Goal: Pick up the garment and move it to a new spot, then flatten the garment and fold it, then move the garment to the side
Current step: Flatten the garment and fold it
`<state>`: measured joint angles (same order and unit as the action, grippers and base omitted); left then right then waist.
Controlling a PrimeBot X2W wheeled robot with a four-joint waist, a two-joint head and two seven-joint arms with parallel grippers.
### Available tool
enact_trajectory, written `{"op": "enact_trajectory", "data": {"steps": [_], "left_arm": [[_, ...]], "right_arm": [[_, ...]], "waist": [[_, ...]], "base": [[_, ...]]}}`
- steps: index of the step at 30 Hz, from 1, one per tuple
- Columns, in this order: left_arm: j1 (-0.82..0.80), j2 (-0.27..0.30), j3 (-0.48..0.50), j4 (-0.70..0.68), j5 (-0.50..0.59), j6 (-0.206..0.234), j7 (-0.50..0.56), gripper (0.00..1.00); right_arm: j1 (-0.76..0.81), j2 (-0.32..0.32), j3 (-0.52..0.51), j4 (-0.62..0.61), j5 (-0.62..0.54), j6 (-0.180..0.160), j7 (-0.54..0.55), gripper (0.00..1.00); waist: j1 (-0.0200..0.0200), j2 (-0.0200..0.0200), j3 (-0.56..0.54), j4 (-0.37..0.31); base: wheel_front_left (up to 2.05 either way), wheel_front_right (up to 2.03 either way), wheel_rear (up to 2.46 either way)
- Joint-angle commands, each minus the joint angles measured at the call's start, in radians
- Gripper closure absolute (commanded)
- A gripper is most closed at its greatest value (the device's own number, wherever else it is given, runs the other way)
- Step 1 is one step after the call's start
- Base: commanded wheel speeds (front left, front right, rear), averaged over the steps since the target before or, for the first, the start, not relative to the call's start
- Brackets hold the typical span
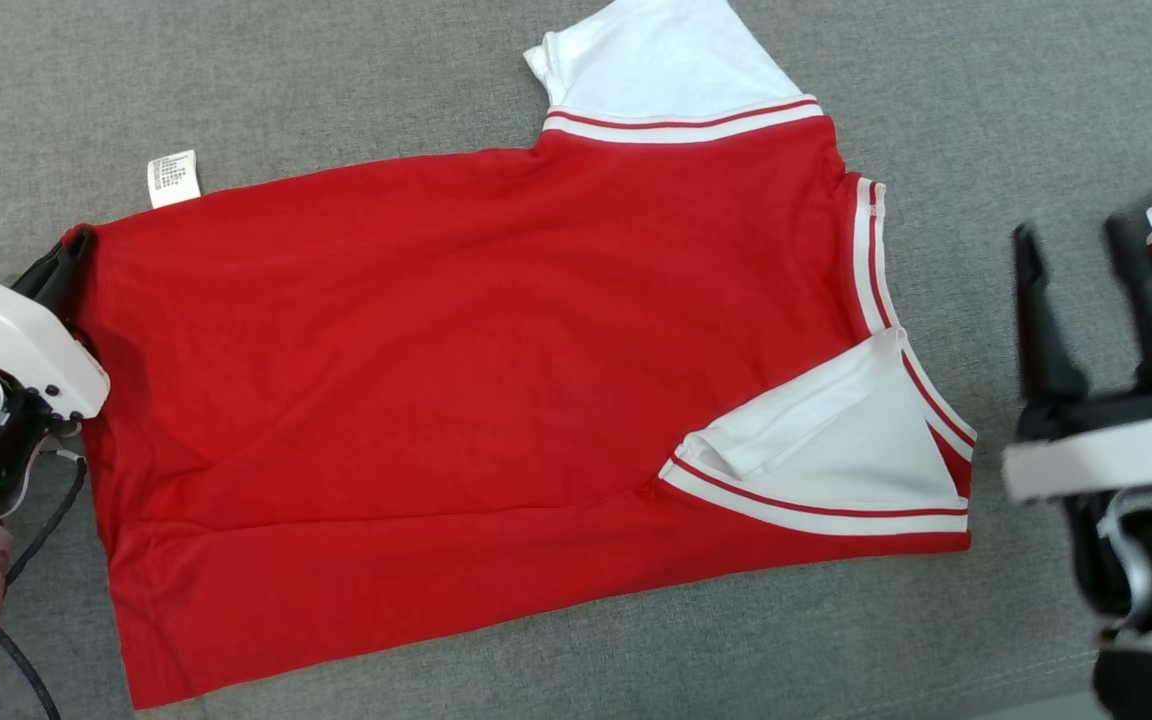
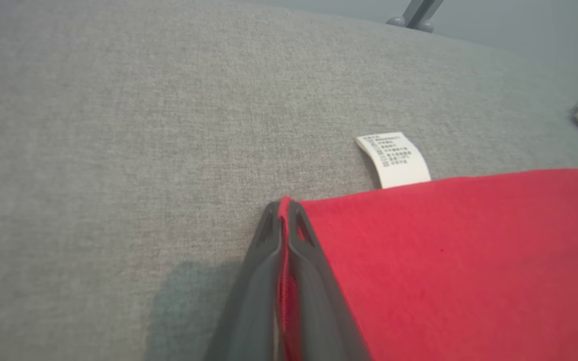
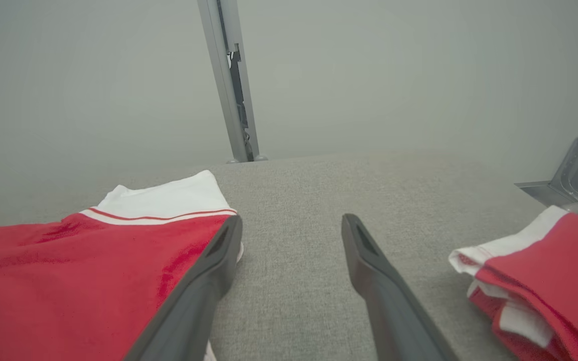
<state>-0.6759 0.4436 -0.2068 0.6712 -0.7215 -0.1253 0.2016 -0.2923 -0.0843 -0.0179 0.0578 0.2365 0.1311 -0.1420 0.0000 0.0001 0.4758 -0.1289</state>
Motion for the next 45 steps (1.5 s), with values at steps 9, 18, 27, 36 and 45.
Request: {"op": "enact_trajectory", "data": {"steps": [9, 18, 27, 36, 45], "left_arm": [[-0.057, -0.024, -0.087, -0.030, -0.007, -0.006, -0.010, 1.00], [-0.172, -0.108, -0.232, -0.062, -0.034, -0.005, -0.033, 1.00], [-0.274, -0.164, -0.385, -0.052, -0.095, -0.006, -0.091, 1.00], [-0.315, -0.155, -0.474, -0.016, -0.159, -0.005, -0.133, 1.00], [-0.336, -0.107, -0.501, -0.036, -0.257, -0.005, -0.171, 1.00]], "right_arm": [[-0.374, -0.200, 0.003, 0.150, 0.121, -0.001, 0.107, 0.00], [-0.707, -0.323, 0.213, 0.485, 0.215, -0.001, 0.242, 0.00], [-0.886, -0.372, 0.454, 0.721, 0.321, -0.001, 0.335, 0.00], [-0.949, -0.405, 0.598, 0.794, 0.418, -0.001, 0.367, 1.00], [-1.006, -0.439, 0.650, 0.734, 0.540, -0.001, 0.276, 1.00]], "waist": [[0.0000, -0.0001, 0.018, 0.070], [0.0000, -0.0001, 0.080, 0.231], [0.0000, -0.0001, 0.161, 0.353], [0.0000, -0.0001, 0.190, 0.362], [0.0000, -0.0001, 0.146, 0.332]], "base": [[0.00, 0.00, 0.00], [0.00, 0.00, 0.00], [0.00, 0.00, 0.00], [0.00, 0.00, 0.00], [0.00, 0.00, 0.00]]}}
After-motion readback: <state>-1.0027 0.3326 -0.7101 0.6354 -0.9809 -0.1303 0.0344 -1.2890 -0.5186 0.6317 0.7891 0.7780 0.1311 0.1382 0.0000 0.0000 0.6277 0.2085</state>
